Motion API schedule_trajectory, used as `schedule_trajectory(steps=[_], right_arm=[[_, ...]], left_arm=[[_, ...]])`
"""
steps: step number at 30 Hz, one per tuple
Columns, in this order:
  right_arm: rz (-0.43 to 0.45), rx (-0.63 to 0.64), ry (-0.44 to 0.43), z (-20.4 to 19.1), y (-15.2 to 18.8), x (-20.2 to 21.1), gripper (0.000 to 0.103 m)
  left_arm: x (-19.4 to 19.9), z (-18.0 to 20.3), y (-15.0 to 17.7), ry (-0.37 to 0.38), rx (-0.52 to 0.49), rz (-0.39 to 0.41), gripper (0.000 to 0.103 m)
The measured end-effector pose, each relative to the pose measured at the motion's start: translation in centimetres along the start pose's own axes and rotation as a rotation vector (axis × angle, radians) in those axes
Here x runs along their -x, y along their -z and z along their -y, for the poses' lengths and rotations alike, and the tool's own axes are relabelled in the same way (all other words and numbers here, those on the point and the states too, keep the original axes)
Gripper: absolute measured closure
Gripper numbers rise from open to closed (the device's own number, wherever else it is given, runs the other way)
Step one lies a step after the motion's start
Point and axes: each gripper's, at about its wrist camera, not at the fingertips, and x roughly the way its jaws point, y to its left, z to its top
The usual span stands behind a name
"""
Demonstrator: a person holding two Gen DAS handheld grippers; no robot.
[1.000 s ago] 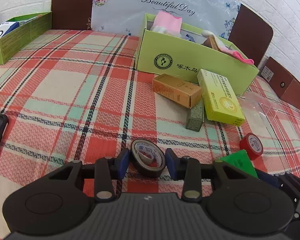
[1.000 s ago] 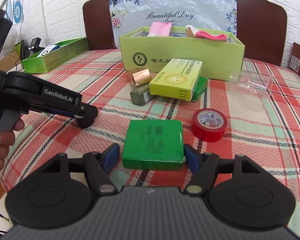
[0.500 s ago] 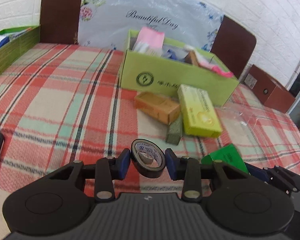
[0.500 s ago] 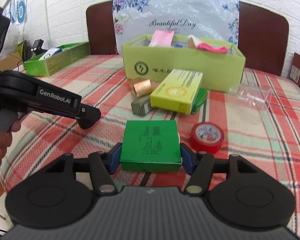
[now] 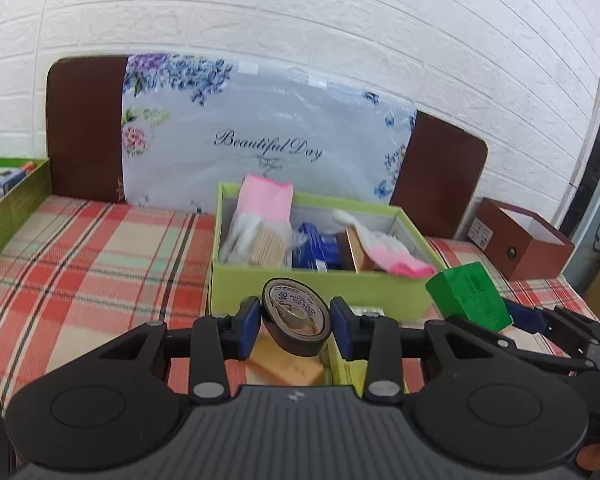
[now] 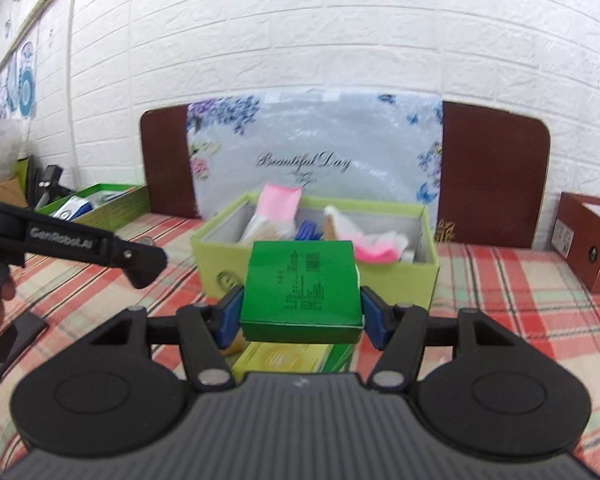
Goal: Organize objects
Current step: 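Carry tape roll and green box into the lime-green box and open both grippers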
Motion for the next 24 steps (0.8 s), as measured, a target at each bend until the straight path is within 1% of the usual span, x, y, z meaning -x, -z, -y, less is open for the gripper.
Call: schedule_trajectory(steps=[4, 9, 13, 15, 19, 20, 21, 22, 23, 24], right_arm=[[0.026, -0.009, 0.037, 1.6, -2.1, -2.4, 0.043], [0.012, -0.025, 0.085, 3.5, -3.9, -6.6, 0.043], [-0.021, -0.021, 0.119, 4.4, -4.3, -10.5, 0.043], [-0.026, -0.019, 0.135, 4.8, -4.4, -12.0, 0.043], [-0.025, -0.042, 0.151, 5.9, -4.8, -14.6, 0.042], [-0.034, -0.049, 0.146, 6.2, -4.9, -15.3, 0.036], [-0.056, -0.046, 0.137, 6.4, -4.9, -16.0, 0.022], [-0.081, -0.04, 0.137, 6.5, -4.8, -16.6, 0.017], [-0.089, -0.032, 0.144, 6.4, -4.6, -16.8, 0.015], [-0.082, -0.021, 0.144, 6.4, -4.3, -16.6, 0.014]], left_arm=[[-2.4, 0.3, -2.2, -0.018, -0.019, 0.013, 0.063], [-6.5, -0.2, -4.3, -0.048, -0.022, 0.009, 0.063], [-9.4, -1.0, -5.0, -0.065, -0.006, -0.016, 0.063], [-10.5, -1.2, -5.2, -0.073, -0.013, -0.025, 0.063], [-12.2, -1.7, -5.5, -0.067, -0.022, -0.014, 0.061], [-12.5, -1.8, -5.4, -0.058, -0.022, -0.011, 0.048], [-12.9, -2.0, -5.1, -0.051, -0.02, -0.016, 0.04], [-13.1, -2.2, -4.8, -0.057, -0.01, -0.017, 0.029], [-13.0, -2.4, -4.4, -0.064, 0.004, -0.014, 0.026], [-12.9, -2.5, -4.1, -0.066, 0.017, -0.013, 0.025]])
